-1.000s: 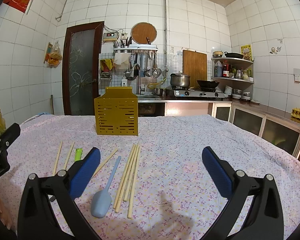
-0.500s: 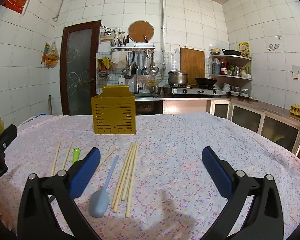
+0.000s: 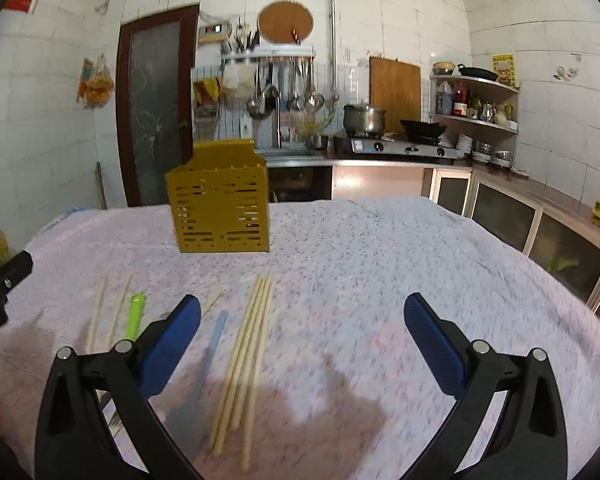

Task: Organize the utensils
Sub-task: 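Move the right tool to the chopstick bundle while the left tool approaches a single chopstick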

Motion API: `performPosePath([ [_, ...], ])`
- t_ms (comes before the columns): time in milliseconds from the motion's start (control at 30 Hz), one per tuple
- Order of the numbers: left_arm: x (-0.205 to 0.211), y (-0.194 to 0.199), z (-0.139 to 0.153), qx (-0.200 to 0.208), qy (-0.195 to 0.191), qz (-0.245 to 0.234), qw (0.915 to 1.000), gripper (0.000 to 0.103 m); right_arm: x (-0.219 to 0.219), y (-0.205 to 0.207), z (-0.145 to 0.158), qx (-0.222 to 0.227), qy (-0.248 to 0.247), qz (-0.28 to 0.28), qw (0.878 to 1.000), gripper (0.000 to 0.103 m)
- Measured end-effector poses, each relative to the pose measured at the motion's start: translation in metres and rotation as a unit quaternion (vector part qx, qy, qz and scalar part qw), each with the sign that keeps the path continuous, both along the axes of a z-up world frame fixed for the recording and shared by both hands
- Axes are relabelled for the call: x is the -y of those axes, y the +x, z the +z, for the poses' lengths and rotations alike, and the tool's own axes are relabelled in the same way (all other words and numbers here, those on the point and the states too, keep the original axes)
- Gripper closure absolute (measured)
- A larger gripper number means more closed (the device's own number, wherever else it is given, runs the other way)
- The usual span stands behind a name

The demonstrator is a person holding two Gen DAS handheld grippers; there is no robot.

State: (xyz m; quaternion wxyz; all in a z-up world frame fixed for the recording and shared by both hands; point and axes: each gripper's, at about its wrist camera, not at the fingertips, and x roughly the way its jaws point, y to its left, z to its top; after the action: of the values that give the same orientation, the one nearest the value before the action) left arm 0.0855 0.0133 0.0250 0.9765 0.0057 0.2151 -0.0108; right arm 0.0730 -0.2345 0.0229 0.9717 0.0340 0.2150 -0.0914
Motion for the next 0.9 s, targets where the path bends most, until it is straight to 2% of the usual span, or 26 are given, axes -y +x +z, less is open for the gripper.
performPosePath([
  [167, -0.005, 0.074, -0.012, -0.096, 0.014, -0.002, 0.9952, 0.005, 0.01, 0.064, -0.01, -0.07, 0.003, 0.011, 0.997, 0.004],
  [267, -0.009, 0.111, -0.033, -0.162, 0.013, 0.004, 0.9868, 0.005, 0.016, 0.101, -0.026, -0.116, 0.005, 0.009, 0.993, 0.008],
  [433, -0.019, 0.146, -0.071, -0.224, 0.0, 0.029, 0.9742, 0.005, 0.022, 0.133, -0.049, -0.166, 0.018, 0.005, 0.986, 0.01],
  [667, -0.027, 0.165, -0.092, -0.251, 0.017, 0.049, 0.9666, 0.005, 0.016, 0.143, -0.063, -0.192, 0.018, 0.006, 0.981, 0.01],
  [900, -0.03, 0.168, -0.094, -0.249, 0.025, 0.048, 0.9669, 0.005, 0.023, 0.144, -0.063, -0.195, 0.03, -0.005, 0.98, 0.012],
])
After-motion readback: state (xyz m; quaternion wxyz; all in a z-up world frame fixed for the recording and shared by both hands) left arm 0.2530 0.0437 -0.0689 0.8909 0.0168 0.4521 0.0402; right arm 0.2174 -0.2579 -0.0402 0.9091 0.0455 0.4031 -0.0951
